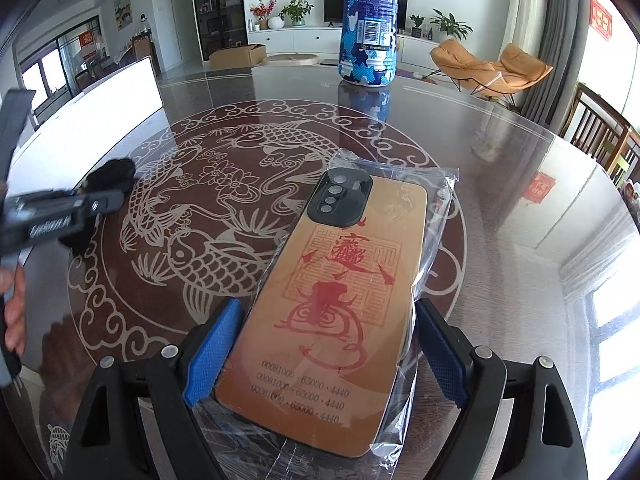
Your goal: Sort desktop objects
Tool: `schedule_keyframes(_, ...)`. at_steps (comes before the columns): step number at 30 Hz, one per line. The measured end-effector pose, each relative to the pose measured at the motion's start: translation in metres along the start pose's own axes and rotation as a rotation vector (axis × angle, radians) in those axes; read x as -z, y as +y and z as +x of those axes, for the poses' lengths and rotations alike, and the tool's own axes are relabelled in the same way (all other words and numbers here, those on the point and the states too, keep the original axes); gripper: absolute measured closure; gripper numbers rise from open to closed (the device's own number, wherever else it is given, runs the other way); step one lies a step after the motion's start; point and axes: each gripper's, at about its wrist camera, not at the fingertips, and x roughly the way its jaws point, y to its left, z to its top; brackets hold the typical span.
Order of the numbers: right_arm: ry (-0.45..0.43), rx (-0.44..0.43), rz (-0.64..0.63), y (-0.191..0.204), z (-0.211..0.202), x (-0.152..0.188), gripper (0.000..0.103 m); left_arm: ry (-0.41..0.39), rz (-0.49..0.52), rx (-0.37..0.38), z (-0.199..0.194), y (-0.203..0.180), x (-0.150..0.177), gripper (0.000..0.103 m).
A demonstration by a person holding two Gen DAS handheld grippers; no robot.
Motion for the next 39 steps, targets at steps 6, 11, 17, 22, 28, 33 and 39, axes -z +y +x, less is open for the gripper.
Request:
schedule_keyframes(6, 0.001, -0.079, -0.110, 0.033, -0.013, 0.017, 0.017, -0.032, -0.052, -0.017, -0.044, -0.007, 0.065, 0.070)
schedule_keyframes(11, 0.025, -0.039, -0.059, 0.033, -0.027, 0.041, 0.001, -0.041, -0.056, -0.045, -0.047, -0.015, 0.075, 0.039)
schedule_keyframes(17, 0.025, -0.037, -0.055, 0.031, -0.029, 0.042, 0.000, -0.002, -0.085, -0.051, -0.041, -0.009, 0.076, 0.003)
schedule_keyframes(22, 0.025, -0.037, -0.054, 0.031, -0.029, 0.042, 0.000, 0.007, -0.081, -0.044, -0.040, -0.009, 0.079, 0.000)
schedule_keyframes(28, 0.025, -0.037, -0.054, 0.031, -0.029, 0.042, 0.000, 0.006, -0.081, -0.044, -0.041, -0.010, 0.080, 0.000)
schedule_keyframes(33, 0.025, -0.037, -0.054, 0.031, -0.029, 0.042, 0.000, 0.006, -0.081, -0.044, -0.040, -0.010, 0.081, 0.000)
schedule_keyframes(39, 0.024, -0.037, -0.054, 0.031, -0.029, 0.042, 0.000, 0.006, -0.082, -0.044, -0.040, -0.010, 0.081, 0.000)
